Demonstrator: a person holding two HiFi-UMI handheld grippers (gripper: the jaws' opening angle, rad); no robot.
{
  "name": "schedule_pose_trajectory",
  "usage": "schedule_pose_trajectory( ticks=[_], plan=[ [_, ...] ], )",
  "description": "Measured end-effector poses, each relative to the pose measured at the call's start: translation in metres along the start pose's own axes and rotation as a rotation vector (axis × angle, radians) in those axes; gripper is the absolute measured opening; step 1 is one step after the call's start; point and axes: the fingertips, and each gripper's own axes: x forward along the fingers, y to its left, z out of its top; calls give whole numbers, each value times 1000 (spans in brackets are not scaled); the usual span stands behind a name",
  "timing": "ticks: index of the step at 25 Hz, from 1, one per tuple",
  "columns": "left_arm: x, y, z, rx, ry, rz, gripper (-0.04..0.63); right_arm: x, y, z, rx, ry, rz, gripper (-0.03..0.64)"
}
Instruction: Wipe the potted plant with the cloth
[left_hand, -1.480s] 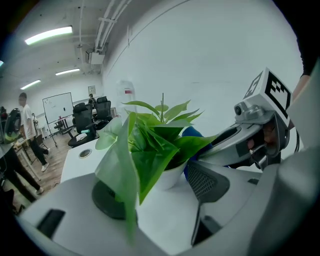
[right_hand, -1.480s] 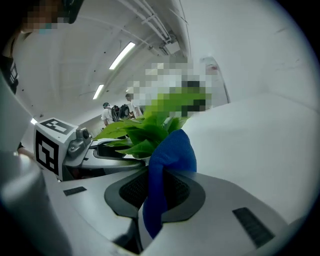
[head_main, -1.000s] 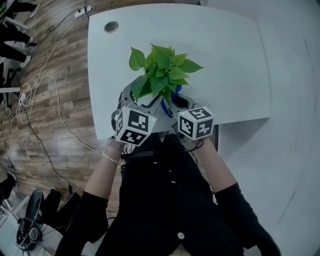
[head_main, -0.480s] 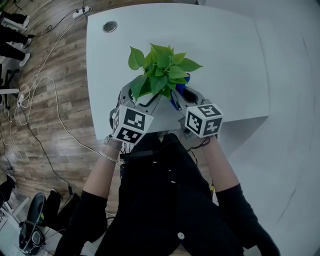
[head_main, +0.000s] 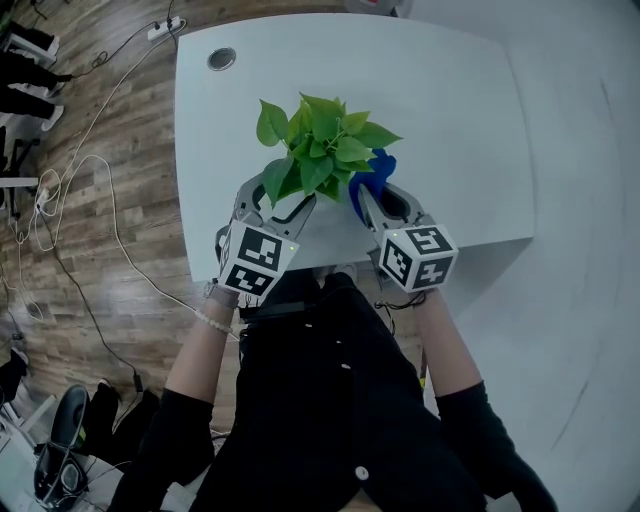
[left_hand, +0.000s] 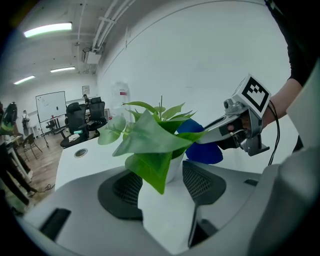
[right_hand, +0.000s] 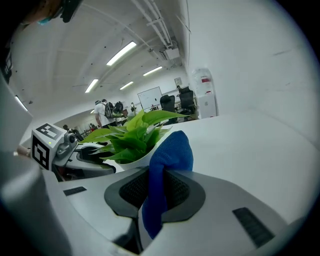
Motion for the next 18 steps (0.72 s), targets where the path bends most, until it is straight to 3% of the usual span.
schedule_pose_trajectory(
  ticks=[9,18],
  plan=[
    [-41,3,26,37,-44,70,66,-32,12,13,-134,-31,-2,84],
    [-74,-5,52,26,-100,151,21,-67,28,49,-176,-160,11,84]
  ],
)
